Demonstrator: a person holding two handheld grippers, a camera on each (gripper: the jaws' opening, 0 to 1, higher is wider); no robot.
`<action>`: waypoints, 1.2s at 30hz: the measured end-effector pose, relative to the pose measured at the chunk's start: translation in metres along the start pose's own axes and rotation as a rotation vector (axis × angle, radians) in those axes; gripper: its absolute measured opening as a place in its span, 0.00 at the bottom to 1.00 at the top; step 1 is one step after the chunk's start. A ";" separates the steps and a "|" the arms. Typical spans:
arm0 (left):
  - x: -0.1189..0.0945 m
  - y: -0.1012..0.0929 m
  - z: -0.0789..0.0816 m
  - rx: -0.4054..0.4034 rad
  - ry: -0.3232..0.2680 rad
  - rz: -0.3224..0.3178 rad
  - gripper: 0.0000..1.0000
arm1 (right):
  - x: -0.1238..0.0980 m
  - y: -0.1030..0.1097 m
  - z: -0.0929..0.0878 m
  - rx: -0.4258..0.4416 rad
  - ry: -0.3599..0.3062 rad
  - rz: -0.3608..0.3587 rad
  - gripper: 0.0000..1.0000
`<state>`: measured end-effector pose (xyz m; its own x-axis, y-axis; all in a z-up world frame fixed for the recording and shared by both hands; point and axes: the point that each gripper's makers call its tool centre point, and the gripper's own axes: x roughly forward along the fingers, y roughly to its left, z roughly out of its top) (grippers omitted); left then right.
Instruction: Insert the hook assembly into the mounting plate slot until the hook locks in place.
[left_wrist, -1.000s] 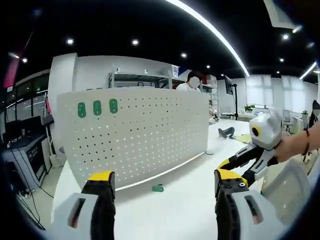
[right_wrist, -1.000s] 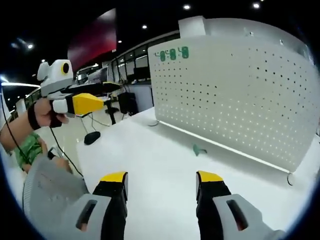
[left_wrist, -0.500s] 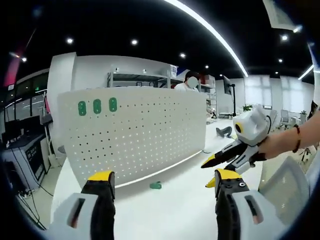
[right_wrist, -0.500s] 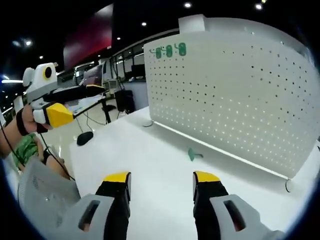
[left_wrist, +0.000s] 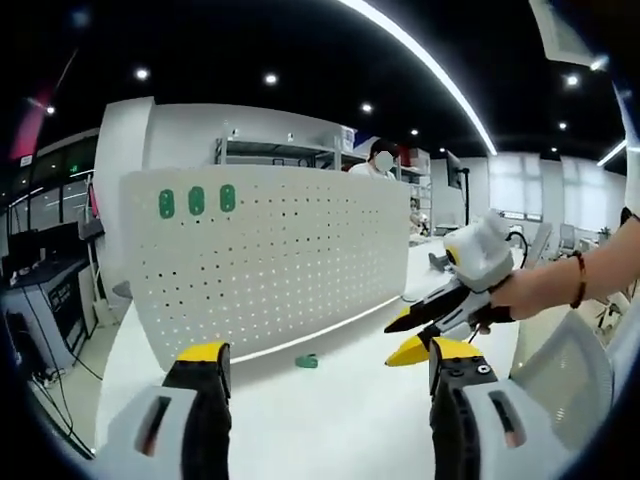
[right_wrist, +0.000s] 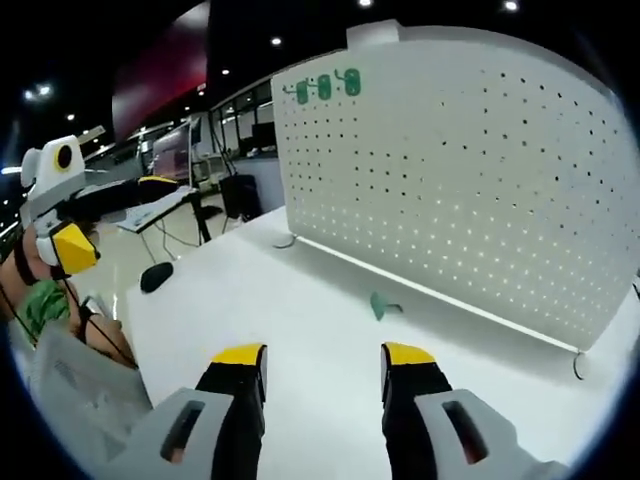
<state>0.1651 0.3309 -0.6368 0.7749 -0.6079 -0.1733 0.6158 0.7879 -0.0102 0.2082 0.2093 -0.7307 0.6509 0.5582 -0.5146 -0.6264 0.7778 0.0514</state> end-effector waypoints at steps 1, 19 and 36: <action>0.000 0.000 0.001 0.002 -0.001 0.001 0.83 | 0.001 0.000 0.000 0.003 0.000 0.000 0.46; 0.000 -0.004 0.004 -0.017 -0.020 -0.033 0.86 | 0.031 -0.013 -0.004 0.031 0.057 -0.032 0.43; -0.001 0.002 -0.001 -0.049 -0.040 -0.030 0.86 | 0.054 -0.032 -0.009 0.118 0.097 -0.094 0.39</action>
<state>0.1656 0.3334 -0.6380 0.7622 -0.6336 -0.1326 0.6315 0.7728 -0.0626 0.2593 0.2122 -0.7681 0.6562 0.4554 -0.6017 -0.5061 0.8570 0.0967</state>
